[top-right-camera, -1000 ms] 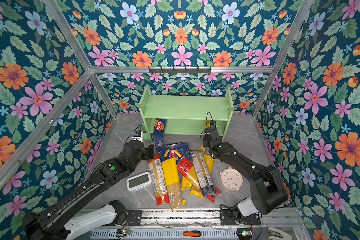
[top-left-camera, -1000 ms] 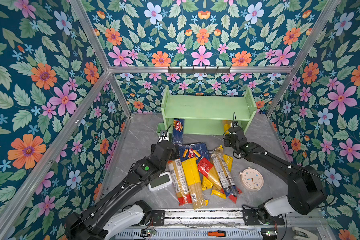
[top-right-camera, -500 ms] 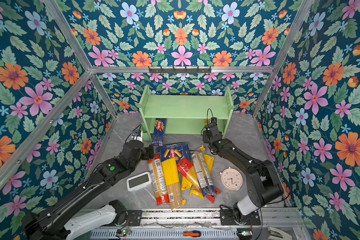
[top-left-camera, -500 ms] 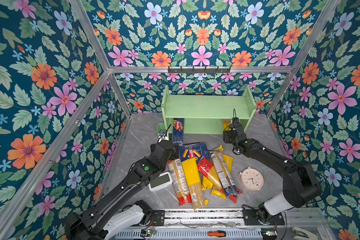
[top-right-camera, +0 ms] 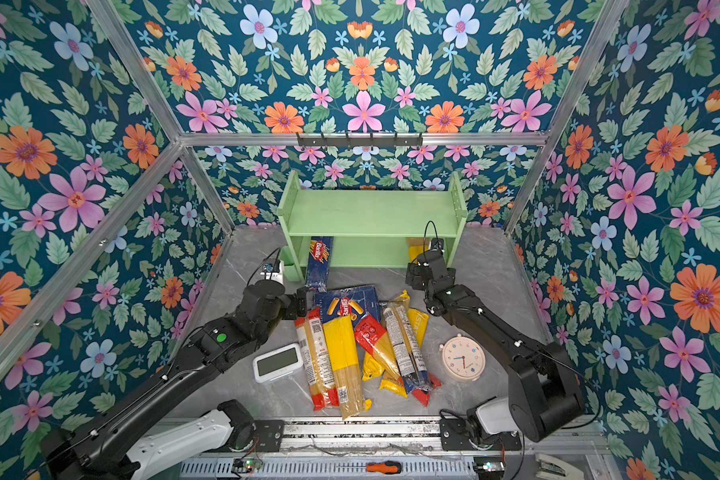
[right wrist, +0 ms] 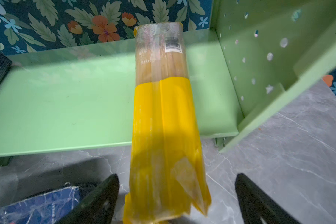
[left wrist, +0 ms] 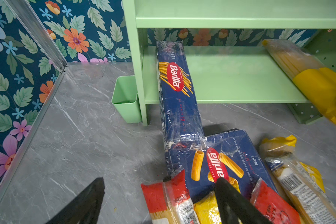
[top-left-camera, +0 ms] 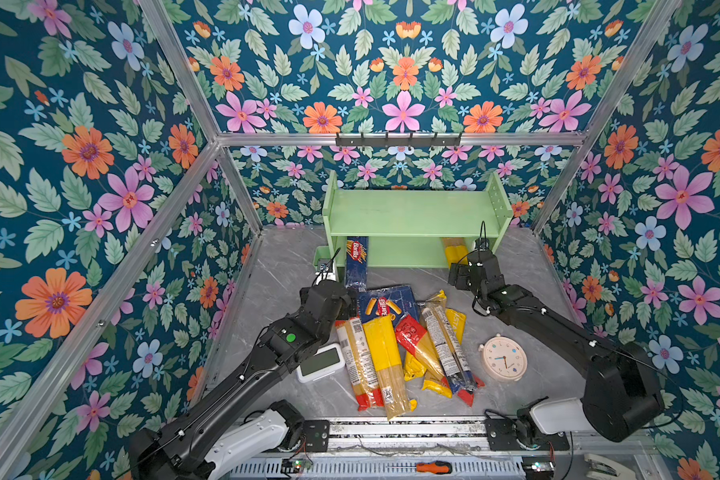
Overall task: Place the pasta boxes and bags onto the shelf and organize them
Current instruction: 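Open the right gripper to release the bag on the lower tier, then move the right gripper to the white-labelled spaghetti bag while the left lowers to the pile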
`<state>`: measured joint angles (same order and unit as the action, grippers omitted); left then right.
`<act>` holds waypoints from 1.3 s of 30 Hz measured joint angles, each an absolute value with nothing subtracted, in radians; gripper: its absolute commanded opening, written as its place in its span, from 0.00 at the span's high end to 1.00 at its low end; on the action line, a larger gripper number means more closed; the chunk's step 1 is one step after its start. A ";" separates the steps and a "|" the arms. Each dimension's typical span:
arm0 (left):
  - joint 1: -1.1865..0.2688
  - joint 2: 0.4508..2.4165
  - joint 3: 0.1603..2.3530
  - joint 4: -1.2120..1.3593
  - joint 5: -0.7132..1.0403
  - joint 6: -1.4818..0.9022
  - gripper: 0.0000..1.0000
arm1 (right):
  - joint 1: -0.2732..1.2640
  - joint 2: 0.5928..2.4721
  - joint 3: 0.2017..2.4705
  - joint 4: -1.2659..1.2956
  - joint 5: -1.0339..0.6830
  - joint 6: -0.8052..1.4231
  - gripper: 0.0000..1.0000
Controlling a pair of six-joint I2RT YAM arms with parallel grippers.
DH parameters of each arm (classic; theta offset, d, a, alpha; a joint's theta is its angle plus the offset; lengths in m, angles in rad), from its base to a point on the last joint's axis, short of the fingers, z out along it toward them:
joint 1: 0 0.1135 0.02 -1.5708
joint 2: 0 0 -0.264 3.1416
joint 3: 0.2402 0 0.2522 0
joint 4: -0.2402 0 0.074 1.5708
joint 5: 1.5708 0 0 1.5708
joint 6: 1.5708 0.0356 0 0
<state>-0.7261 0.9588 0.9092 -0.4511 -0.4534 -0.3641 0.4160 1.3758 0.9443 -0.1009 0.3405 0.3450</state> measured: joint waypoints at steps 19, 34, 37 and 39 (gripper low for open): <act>-0.741 0.864 0.825 -0.449 -0.309 -0.419 0.03 | 0.864 0.799 0.616 -0.523 0.437 0.678 0.01; -1.059 0.881 0.692 -0.253 -0.262 -0.496 0.00 | 1.153 0.849 0.572 -0.639 0.557 0.914 0.01; -1.119 0.898 0.681 -0.229 -0.315 -0.484 0.00 | 1.189 0.874 0.574 -0.647 0.571 0.946 0.01; -1.151 0.911 0.681 -0.219 -0.354 -0.464 0.00 | 1.218 0.889 0.577 -0.661 0.580 0.971 0.01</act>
<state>-1.1507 0.9112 0.6811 -0.2188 -0.3538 -0.4644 1.2179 0.8894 0.5770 -0.6609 0.5800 0.9710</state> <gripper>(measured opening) 0.997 0.992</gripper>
